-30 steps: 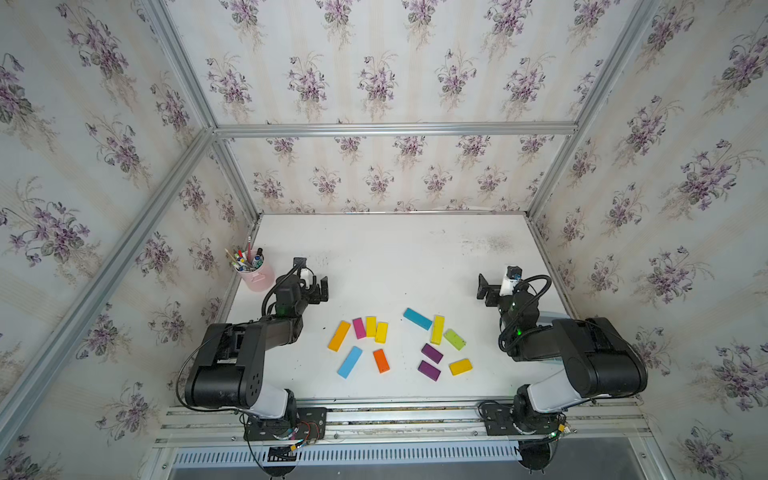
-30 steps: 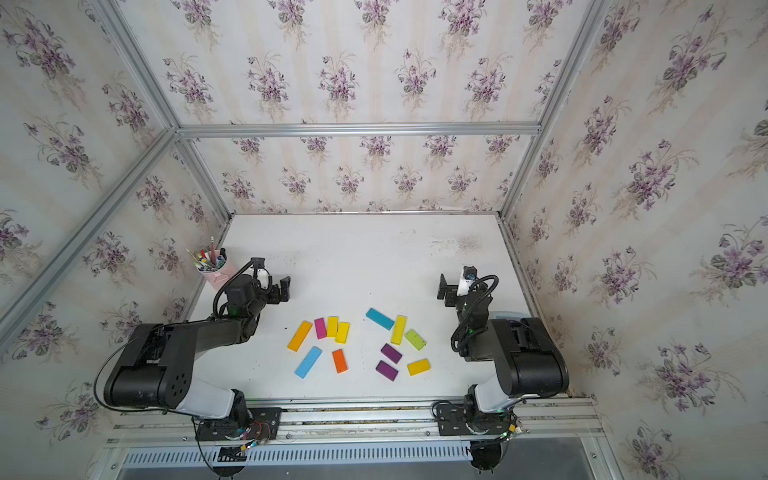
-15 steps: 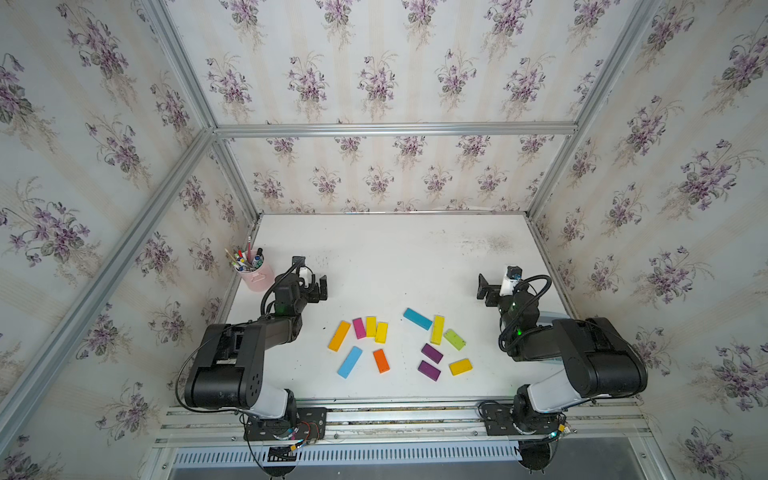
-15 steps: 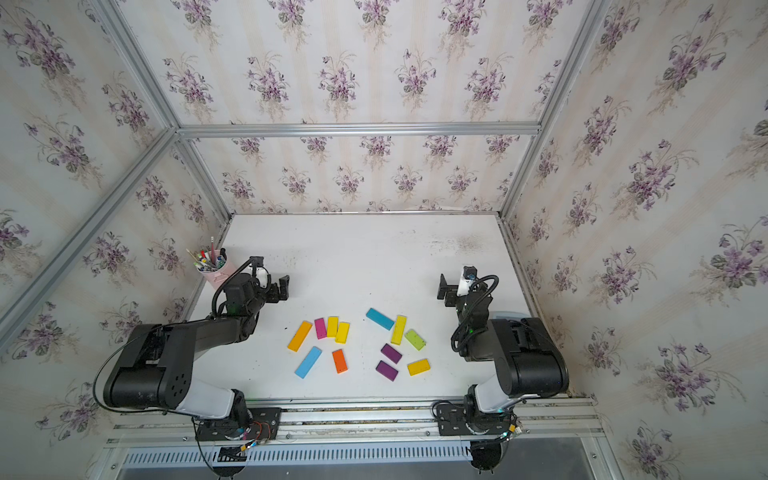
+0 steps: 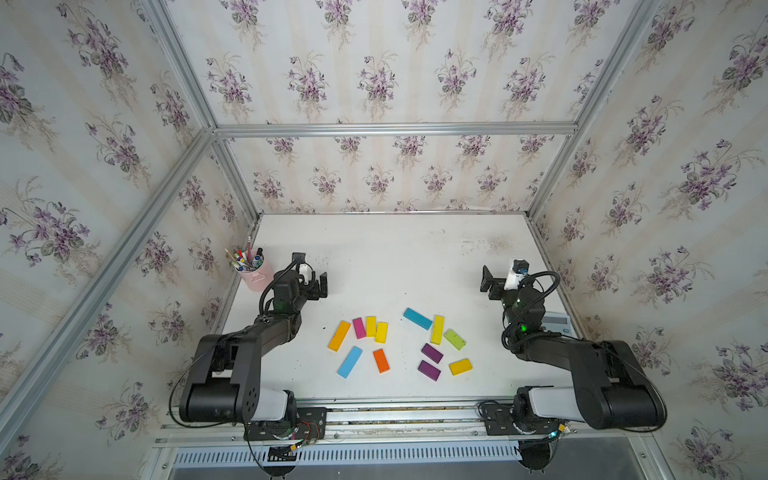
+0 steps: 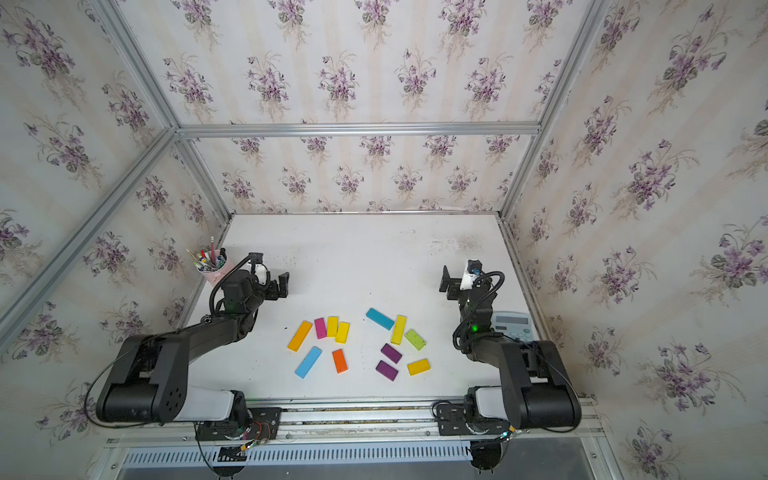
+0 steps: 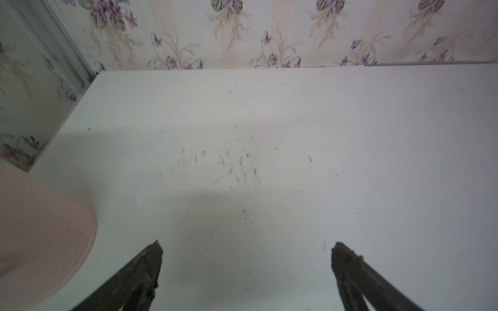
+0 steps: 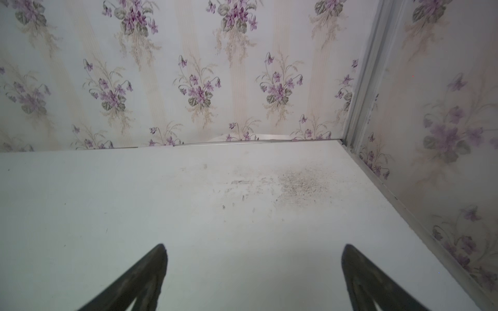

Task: Assemble the letter t with building blocks
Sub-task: Pick up the building block from the center of the board.

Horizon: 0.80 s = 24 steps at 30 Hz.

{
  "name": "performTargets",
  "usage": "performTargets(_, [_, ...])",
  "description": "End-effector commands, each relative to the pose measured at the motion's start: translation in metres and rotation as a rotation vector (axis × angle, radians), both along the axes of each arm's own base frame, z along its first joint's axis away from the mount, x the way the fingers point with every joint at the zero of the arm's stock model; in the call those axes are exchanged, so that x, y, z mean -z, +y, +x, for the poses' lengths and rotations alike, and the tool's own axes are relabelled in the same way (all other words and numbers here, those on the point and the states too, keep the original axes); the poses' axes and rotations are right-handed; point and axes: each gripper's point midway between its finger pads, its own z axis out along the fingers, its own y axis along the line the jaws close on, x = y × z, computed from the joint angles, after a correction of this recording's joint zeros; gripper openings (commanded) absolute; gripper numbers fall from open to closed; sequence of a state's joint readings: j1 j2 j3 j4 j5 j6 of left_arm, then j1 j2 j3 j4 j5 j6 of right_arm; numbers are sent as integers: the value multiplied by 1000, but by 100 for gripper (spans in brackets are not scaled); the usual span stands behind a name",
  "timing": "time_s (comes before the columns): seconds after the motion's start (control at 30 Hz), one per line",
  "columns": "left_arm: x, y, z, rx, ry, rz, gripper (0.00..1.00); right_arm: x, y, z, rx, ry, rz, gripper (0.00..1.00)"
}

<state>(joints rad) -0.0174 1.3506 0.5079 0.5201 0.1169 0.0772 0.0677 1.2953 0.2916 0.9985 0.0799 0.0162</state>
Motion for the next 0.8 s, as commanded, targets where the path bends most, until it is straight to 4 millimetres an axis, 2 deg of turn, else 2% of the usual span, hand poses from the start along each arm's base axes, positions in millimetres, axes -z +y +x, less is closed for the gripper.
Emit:
performTargets(0.0, [-30, 0, -10, -60, 20, 43, 100, 12, 1, -5, 41, 158, 85, 100])
performTargets(0.1, [-59, 0, -24, -141, 41, 24, 98, -6, 25, -14, -11, 175, 122, 100])
performTargets(0.17, [-69, -12, -32, -125, 63, -58, 98, -14, 43, -24, -59, 203, 148, 100])
performTargets(0.23, [-70, -28, -38, -85, 136, -147, 96, -18, 60, -35, -116, 237, 179, 100])
performTargets(0.37, [-48, -66, -61, 11, 396, -186, 92, -25, 98, -63, -268, 306, 282, 100])
performTargets(0.47, [-24, -84, -82, 36, 567, -166, 91, -23, 121, -81, -345, 357, 360, 100])
performTargets(0.63, [12, -94, -118, -16, 777, -72, 90, -15, 170, -99, -492, 482, 394, 100])
performTargets(0.67, [17, -94, -124, -24, 798, -60, 89, -14, 192, -109, -566, 514, 386, 100])
performTargets(0.77, [30, -97, -136, -28, 867, -73, 89, -3, 233, -121, -689, 607, 384, 100])
